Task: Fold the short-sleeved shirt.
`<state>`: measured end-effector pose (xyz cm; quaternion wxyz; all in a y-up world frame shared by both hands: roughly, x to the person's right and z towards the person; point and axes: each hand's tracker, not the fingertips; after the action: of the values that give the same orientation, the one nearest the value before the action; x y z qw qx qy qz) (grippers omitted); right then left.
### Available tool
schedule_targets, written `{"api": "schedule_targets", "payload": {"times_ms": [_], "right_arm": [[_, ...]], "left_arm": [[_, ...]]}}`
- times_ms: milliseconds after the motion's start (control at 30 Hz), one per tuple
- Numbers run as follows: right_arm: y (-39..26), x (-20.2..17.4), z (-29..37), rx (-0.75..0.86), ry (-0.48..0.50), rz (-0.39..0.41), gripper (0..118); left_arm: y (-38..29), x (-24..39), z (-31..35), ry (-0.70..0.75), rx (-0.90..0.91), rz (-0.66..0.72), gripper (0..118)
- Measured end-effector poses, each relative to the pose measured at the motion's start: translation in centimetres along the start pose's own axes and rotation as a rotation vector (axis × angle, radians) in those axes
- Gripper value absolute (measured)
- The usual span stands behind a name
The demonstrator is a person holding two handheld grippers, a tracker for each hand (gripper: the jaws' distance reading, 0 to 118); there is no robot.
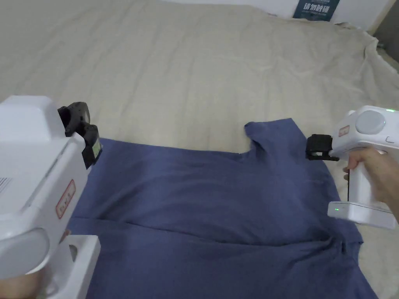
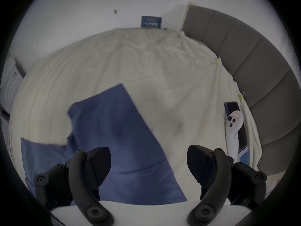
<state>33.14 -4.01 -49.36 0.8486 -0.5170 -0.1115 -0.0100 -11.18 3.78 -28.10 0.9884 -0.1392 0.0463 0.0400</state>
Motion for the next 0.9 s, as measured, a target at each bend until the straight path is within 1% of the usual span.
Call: {"api": "schedule_targets", "payload": {"times_ms": [33, 133, 200, 233, 267, 300, 333, 367, 400, 433, 467, 500, 533, 567, 600, 667, 733, 767, 800, 833, 900], "right_arm": [[0.2, 0.2, -1.0, -0.023, 0.007, -0.023, 99], [0.9, 0.5, -3.1, -0.064, 0.006, -0.061, 98], [1.1, 0.3, -4.1, -0.071, 0.012, -0.063, 97], [1.3, 0.3, -4.6, -0.075, 0.02, -0.066, 92], [1.4, 0.3, -5.0, -0.078, 0.02, -0.063, 85], [1.5, 0.1, -5.2, -0.081, 0.02, -0.062, 76], [1.5, -0.1, -5.4, -0.089, 0.021, -0.055, 61], [1.5, -0.1, -5.4, -0.101, 0.03, -0.046, 51], [1.4, -0.2, -5.3, -0.101, 0.04, -0.037, 43], [1.5, -0.3, -5.1, -0.097, 0.04, -0.041, 29], [1.6, -0.4, -4.8, -0.094, 0.038, -0.041, 9], [1.7, -0.4, -4.6, -0.087, 0.033, -0.037, 3], [1.9, 0.1, -4.5, -0.085, 0.033, -0.036, 2], [2.0, 0.2, -4.3, -0.089, 0.039, -0.032, 2], [2.0, 0.3, -3.9, -0.084, 0.042, -0.025, 2], [2.0, 0.6, -3.0, -0.066, 0.047, -0.026, 2], [2.0, 0.6, -2.0, -0.043, 0.052, -0.005, 1], [2.0, 0.6, -1.4, -0.031, 0.053, 0.01, 1], [2.0, 0.7, -1.0, -0.02, 0.056, 0.023, 1], [1.9, 0.7, -0.4, -0.01, 0.061, 0.034, 1], [1.9, 0.9, 0.7, 0.007, 0.08, 0.039, 1]], "left_arm": [[-0.2, 0.1, -0.4, 0.006, -0.01, -0.002, 0], [-0.7, 0.1, -1.8, 0.018, -0.042, 0.001, 0], [-1.1, 0.1, -2.6, 0.019, -0.058, 0.011, 0], [-1.4, 0.1, -3.2, 0.022, -0.068, 0.007, 0], [-1.7, 0.2, -3.7, 0.028, -0.08, -0.003, 0], [-1.8, 0.4, -3.9, 0.032, -0.091, -0.005, 0], [-2.0, 0.4, -4.4, 0.029, -0.103, -0.004, 0], [-2.2, 0.4, -4.8, 0.028, -0.117, 0.001, 0], [-2.3, 0.5, -5.0, 0.032, -0.126, 0.003, 0], [-2.5, 0.3, -5.3, 0.032, -0.132, 0.002, 0], [-2.5, 0.3, -5.6, 0.035, -0.144, 0.0, 0], [-2.4, 0.2, -5.9, 0.035, -0.155, 0.001, 0], [-2.3, 0.0, -6.4, 0.035, -0.174, 0.011, 0], [-2.0, -0.5, -6.7, 0.023, -0.207, 0.046, 9], [-1.6, -0.9, -7.3, 0.017, -0.236, 0.078, 21], [-0.6, -2.1, -8.7, 0.019, -0.297, 0.117, 70], [0.4, -3.3, -10.4, 0.033, -0.356, 0.145, 106], [0.9, -3.9, -11.3, 0.028, -0.389, 0.149, 112], [1.3, -4.6, -12.0, 0.015, -0.408, 0.16, 114], [1.4, -6.6, -13.9, 0.015, -0.429, 0.183, 114], [2.3, -8.2, -16.0, 0.028, -0.503, 0.18, 114]]}}
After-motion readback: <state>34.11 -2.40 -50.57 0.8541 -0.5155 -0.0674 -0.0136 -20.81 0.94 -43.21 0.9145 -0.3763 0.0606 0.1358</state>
